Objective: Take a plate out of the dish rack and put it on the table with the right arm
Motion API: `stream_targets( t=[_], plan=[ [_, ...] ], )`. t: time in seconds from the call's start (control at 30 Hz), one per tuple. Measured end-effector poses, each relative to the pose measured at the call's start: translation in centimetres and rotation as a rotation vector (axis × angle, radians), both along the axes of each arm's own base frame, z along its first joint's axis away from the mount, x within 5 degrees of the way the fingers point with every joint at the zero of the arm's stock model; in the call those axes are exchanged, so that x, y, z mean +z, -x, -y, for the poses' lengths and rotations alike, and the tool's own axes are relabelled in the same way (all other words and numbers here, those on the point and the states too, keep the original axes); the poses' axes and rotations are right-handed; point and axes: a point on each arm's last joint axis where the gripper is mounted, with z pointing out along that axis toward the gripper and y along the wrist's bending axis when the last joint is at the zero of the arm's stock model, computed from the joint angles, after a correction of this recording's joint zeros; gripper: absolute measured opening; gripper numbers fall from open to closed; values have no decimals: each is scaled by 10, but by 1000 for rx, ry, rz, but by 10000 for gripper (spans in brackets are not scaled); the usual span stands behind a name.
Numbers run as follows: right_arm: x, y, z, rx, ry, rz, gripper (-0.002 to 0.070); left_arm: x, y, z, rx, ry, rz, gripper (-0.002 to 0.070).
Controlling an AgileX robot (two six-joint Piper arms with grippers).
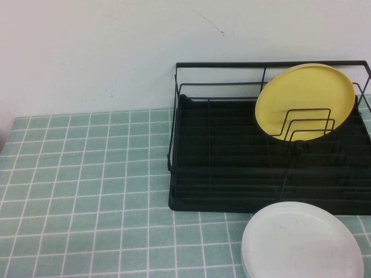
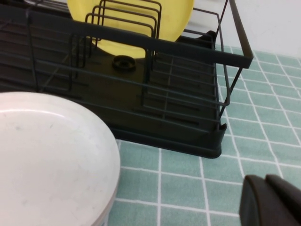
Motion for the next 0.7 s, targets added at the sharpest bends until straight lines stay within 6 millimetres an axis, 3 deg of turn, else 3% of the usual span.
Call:
stream_targets(
  t=[0.17,0.53,0.7],
  plan=[
    [0,0,-2,5,-71,5,-1,0,0,0,0,0,0,-3],
    [18,-4,-8,-38,-598,166,-1,0,0,0,0,0,0,-3],
    [21,-4,-6,-51,-632,198,-1,0,0,0,0,0,0,-3]
  ],
)
